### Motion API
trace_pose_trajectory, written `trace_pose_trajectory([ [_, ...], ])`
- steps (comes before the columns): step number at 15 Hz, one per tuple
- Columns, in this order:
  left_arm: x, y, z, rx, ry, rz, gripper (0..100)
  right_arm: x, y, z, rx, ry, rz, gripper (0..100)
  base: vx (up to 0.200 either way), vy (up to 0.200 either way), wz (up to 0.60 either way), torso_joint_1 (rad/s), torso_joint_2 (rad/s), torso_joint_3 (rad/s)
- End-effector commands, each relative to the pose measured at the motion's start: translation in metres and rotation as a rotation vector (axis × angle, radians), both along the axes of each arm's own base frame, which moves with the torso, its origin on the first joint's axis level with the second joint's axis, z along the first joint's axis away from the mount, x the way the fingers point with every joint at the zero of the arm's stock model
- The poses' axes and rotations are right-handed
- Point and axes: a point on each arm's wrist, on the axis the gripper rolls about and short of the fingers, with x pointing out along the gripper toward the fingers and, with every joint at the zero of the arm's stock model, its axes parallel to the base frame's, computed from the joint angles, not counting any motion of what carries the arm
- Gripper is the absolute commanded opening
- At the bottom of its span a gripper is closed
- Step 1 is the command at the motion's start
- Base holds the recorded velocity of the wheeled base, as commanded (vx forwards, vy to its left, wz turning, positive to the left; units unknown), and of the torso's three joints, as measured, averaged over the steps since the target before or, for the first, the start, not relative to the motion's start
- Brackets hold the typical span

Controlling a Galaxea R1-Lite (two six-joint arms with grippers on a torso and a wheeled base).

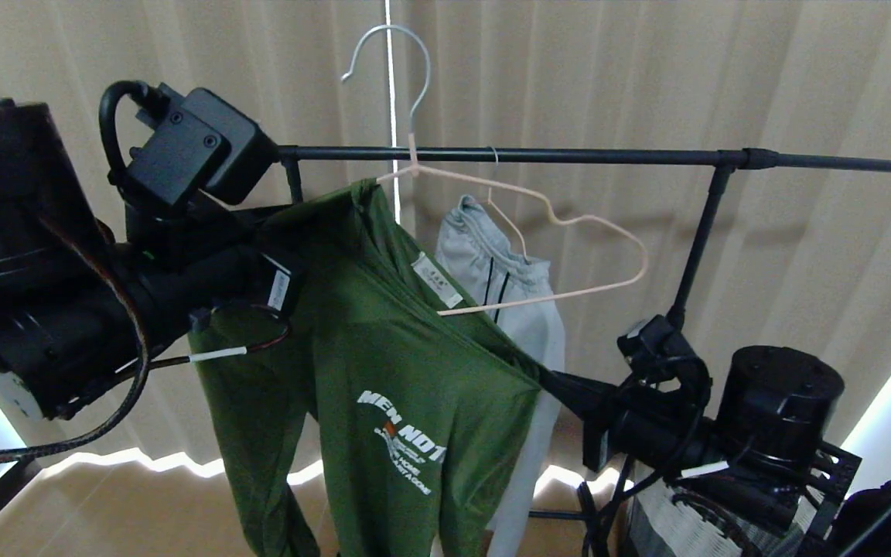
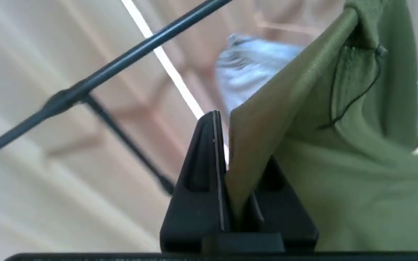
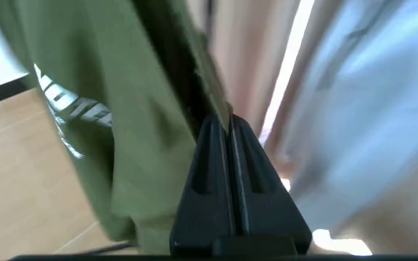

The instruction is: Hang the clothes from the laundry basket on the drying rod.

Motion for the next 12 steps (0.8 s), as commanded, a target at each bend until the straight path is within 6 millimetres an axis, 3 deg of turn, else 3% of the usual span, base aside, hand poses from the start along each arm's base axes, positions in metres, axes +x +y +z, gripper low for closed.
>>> trace_pose_trajectory([
  [1, -0.008, 0.011, -0.007, 0.015, 0.002, 0.024, 0, 0.009, -0.020, 0.015, 0.021, -0.056, -0.078, 0, 0.000, 0.000, 0.00, 0.000, 0.00, 0.000],
  [3, -0.012, 0.015, -0.010, 0.011, -0.001, 0.031, 0, 0.017, -0.031, 0.024, 0.035, -0.085, -0.123, 0, 0.000, 0.000, 0.00, 0.000, 0.00, 0.000],
  [6, -0.018, 0.025, -0.036, 0.046, 0.055, 0.055, 0, 0.024, -0.046, 0.037, 0.051, -0.125, -0.182, 0, 0.000, 0.000, 0.00, 0.000, 0.00, 0.000],
  [12, -0.016, 0.044, -0.050, 0.189, 0.000, 0.129, 0, 0.011, -0.051, 0.059, 0.060, -0.147, -0.182, 0, 0.000, 0.000, 0.00, 0.000, 0.00, 0.000],
])
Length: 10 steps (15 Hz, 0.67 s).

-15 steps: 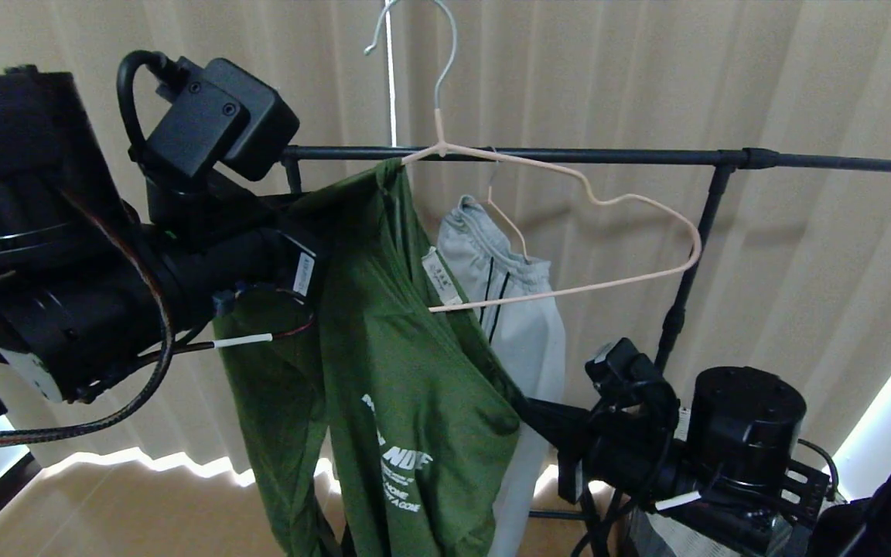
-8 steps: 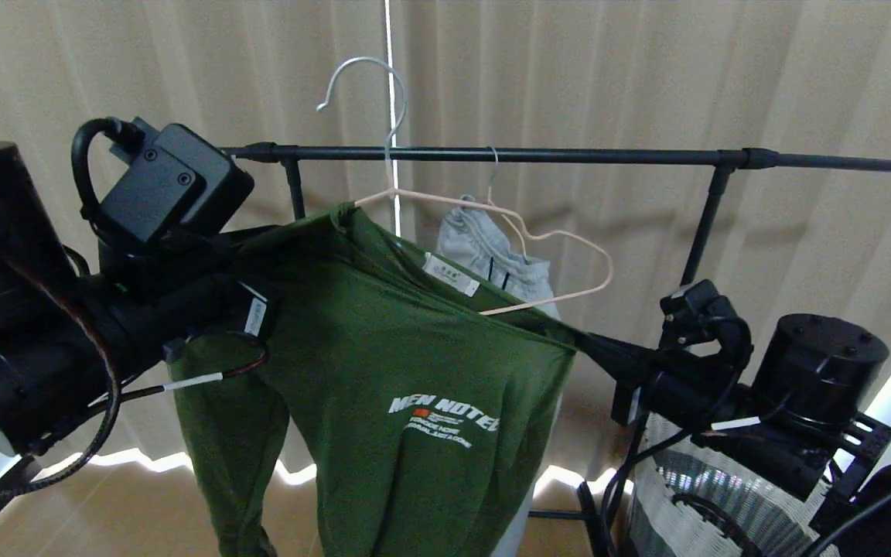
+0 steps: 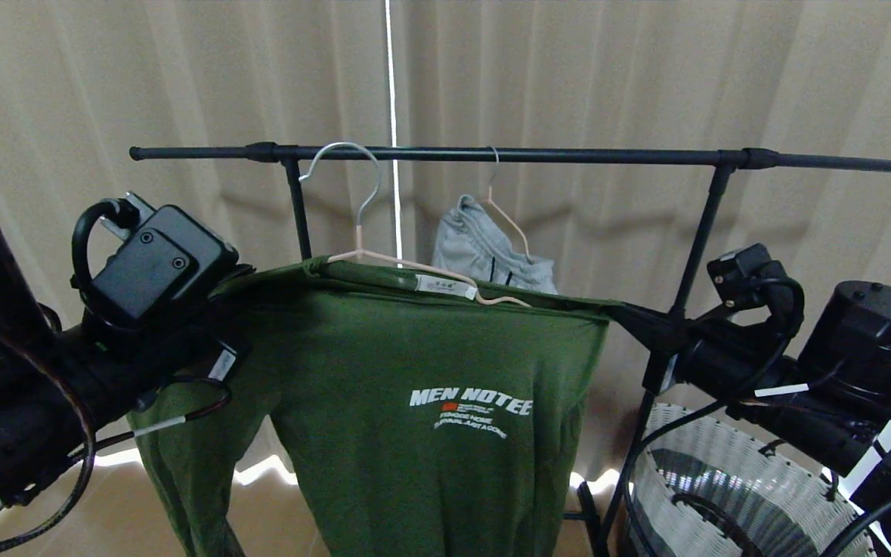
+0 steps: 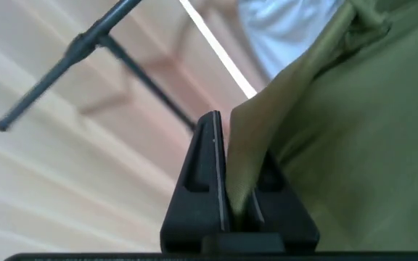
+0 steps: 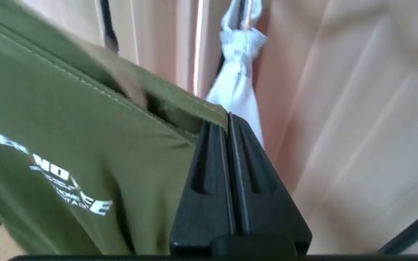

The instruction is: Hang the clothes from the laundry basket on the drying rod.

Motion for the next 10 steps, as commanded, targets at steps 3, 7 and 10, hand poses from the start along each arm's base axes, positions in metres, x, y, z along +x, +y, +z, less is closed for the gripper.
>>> trace_pose_trajectory([
  [3, 0.000, 0.003, -0.005, 0.013, -0.002, 0.021, 0, -0.021, 0.008, 0.020, -0.048, -0.039, 0.067, 0, 0.000, 0.000, 0.00, 0.000, 0.00, 0.000],
  [7, 0.001, 0.002, -0.001, 0.005, -0.016, 0.053, 0, -0.045, 0.022, 0.041, -0.145, -0.037, 0.170, 100, 0.000, 0.000, 0.00, 0.000, 0.00, 0.000],
  [10, 0.004, -0.012, -0.001, -0.041, 0.000, 0.029, 0, -0.054, 0.030, 0.049, -0.141, -0.051, 0.218, 100, 0.000, 0.000, 0.00, 0.000, 0.00, 0.000],
])
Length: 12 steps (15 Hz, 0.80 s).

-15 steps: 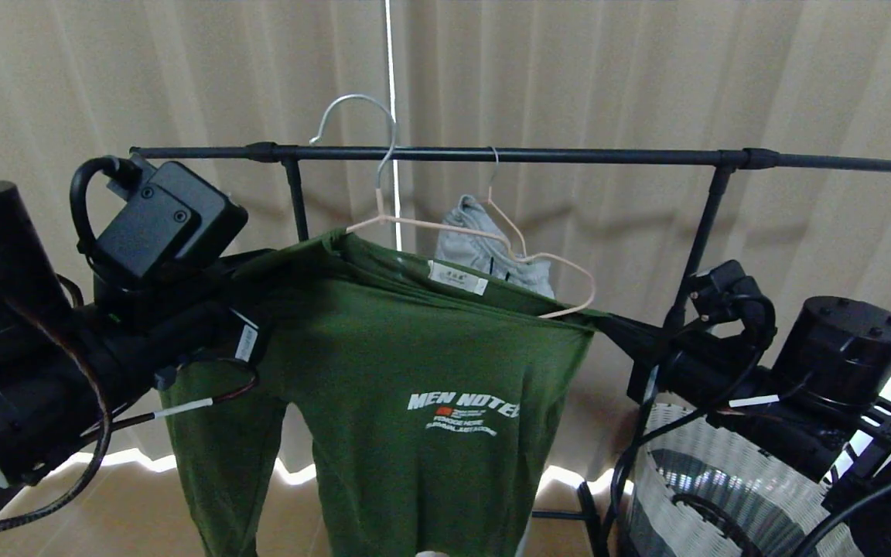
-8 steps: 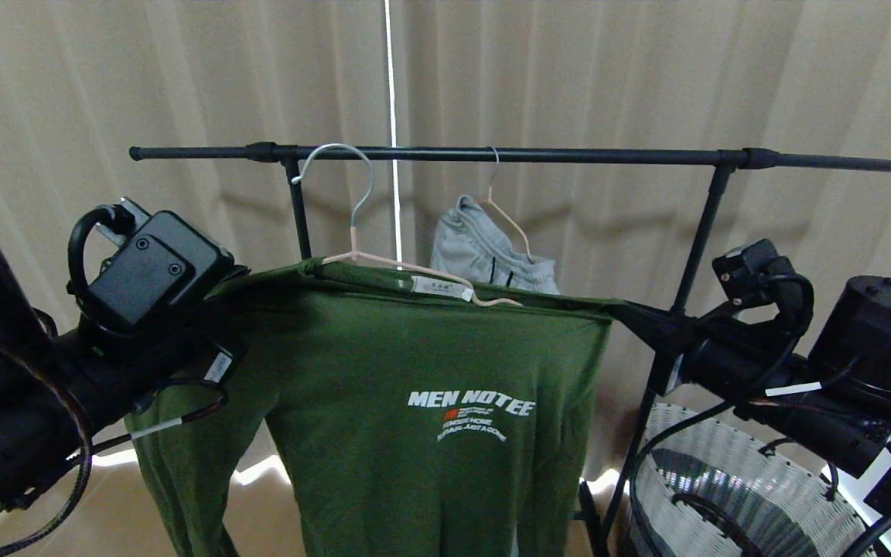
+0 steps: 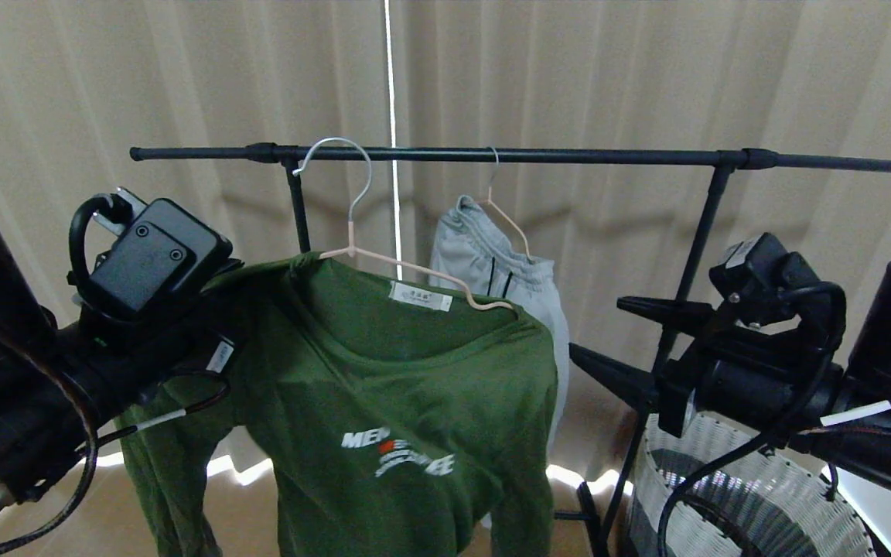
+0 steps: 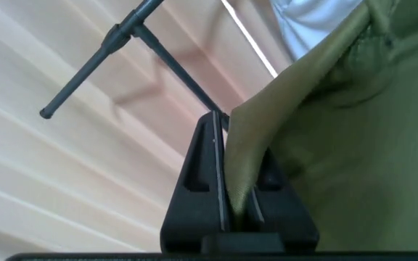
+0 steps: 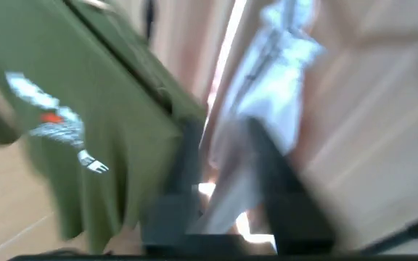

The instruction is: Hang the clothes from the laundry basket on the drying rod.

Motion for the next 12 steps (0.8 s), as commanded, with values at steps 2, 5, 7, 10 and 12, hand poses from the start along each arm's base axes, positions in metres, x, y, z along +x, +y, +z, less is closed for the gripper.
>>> trace_pose_trajectory([
  [2, 0.005, -0.022, -0.003, -0.044, 0.026, -0.024, 0, -0.006, 0.005, 0.026, 0.049, -0.077, 0.037, 100, 0.000, 0.000, 0.00, 0.000, 0.00, 0.000],
  [5, 0.005, -0.034, -0.005, -0.058, 0.033, -0.064, 0, -0.006, 0.022, 0.036, 0.034, -0.084, 0.088, 100, 0.000, 0.000, 0.00, 0.000, 0.00, 0.000],
  [7, 0.003, -0.038, -0.004, -0.061, 0.027, -0.078, 0, 0.005, 0.031, 0.033, -0.031, -0.108, 0.096, 100, 0.000, 0.000, 0.00, 0.000, 0.00, 0.000],
  [10, 0.001, -0.040, -0.004, -0.064, 0.025, -0.094, 0, 0.021, 0.043, 0.035, -0.056, -0.136, 0.097, 100, 0.000, 0.000, 0.00, 0.000, 0.00, 0.000],
  [12, 0.000, -0.043, -0.003, -0.065, 0.024, -0.106, 0, 0.028, 0.048, 0.034, -0.084, -0.150, 0.073, 100, 0.000, 0.000, 0.00, 0.000, 0.00, 0.000],
])
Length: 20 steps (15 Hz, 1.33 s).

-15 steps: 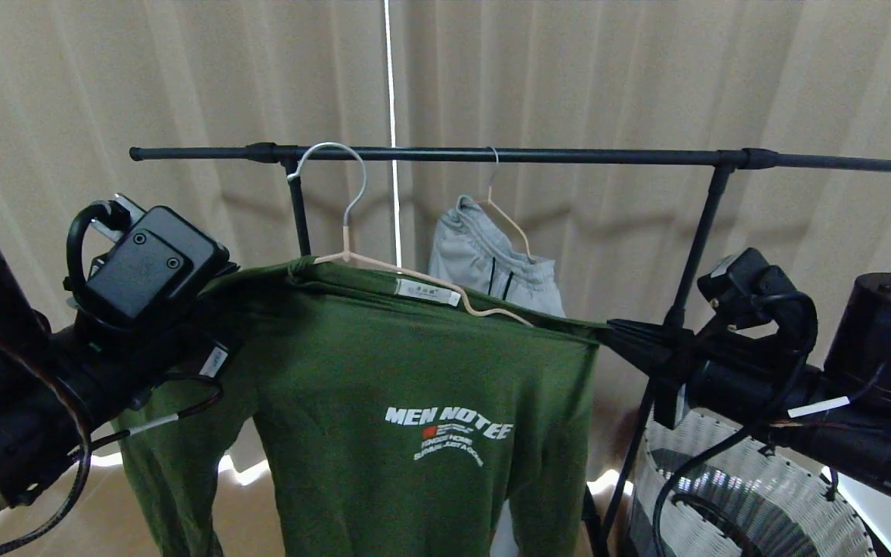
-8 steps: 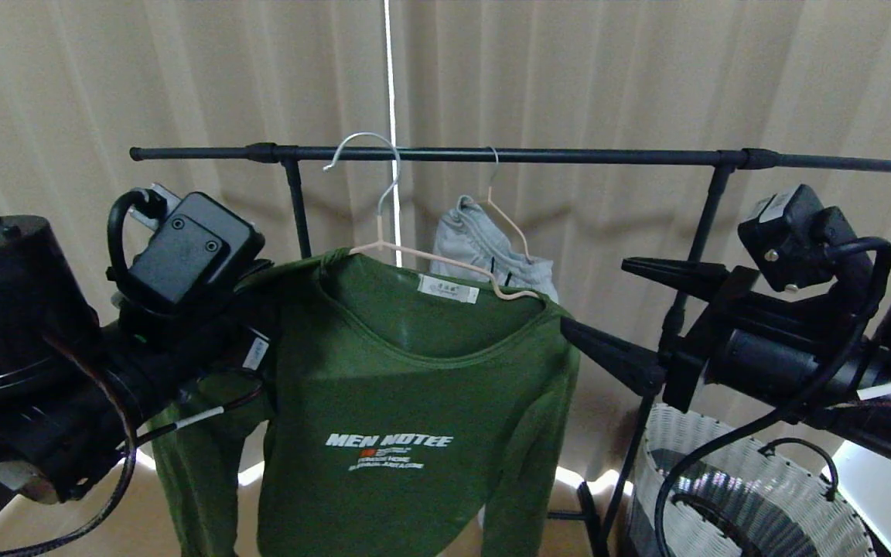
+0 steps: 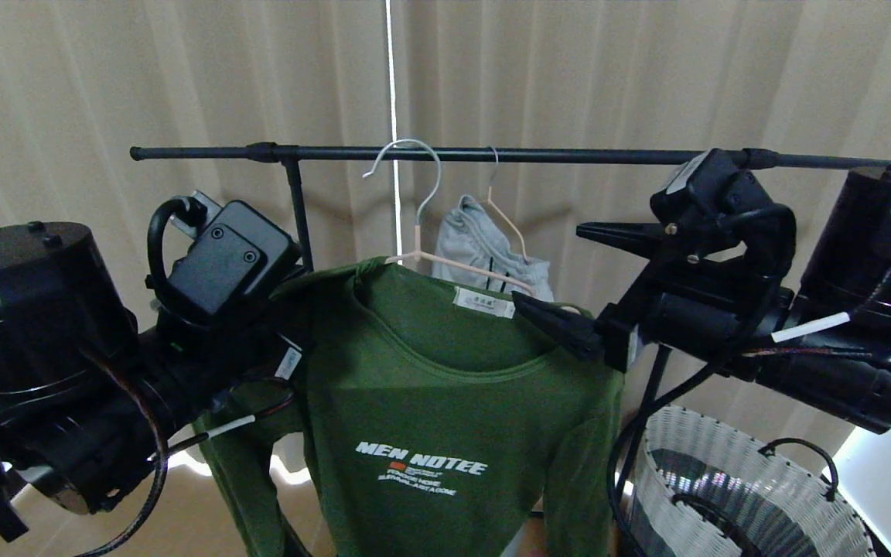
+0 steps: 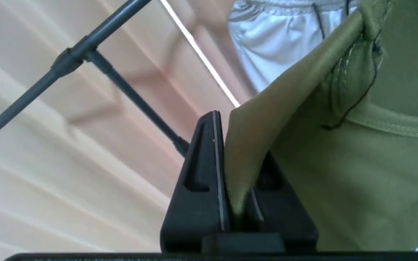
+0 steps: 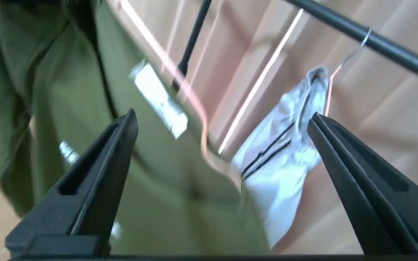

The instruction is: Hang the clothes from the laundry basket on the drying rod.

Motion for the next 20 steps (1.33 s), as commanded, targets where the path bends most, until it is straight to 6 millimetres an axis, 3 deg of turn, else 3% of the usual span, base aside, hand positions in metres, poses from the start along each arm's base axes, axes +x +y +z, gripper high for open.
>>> trace_pose_trajectory([
  [1, -0.001, -0.002, -0.001, -0.002, 0.003, -0.011, 0, 0.014, 0.008, -0.009, -0.038, 0.009, -0.029, 100, 0.000, 0.000, 0.00, 0.000, 0.00, 0.000],
  [6, -0.006, -0.010, 0.000, -0.023, 0.009, -0.048, 0, 0.031, 0.014, -0.015, -0.084, -0.010, -0.072, 100, 0.000, 0.000, 0.00, 0.000, 0.00, 0.000],
  [12, -0.006, -0.010, 0.002, -0.040, -0.015, -0.050, 0, 0.032, 0.015, -0.017, -0.089, -0.006, -0.070, 100, 0.000, 0.000, 0.00, 0.000, 0.00, 0.000],
  [13, -0.006, -0.011, 0.001, -0.038, -0.014, -0.053, 0, 0.032, 0.015, -0.017, -0.089, -0.006, -0.070, 0, 0.000, 0.000, 0.00, 0.000, 0.00, 0.000],
  [20, -0.008, -0.014, -0.001, -0.030, -0.008, -0.068, 0, 0.031, 0.015, -0.017, -0.090, -0.005, -0.068, 0, 0.000, 0.000, 0.00, 0.000, 0.00, 0.000],
])
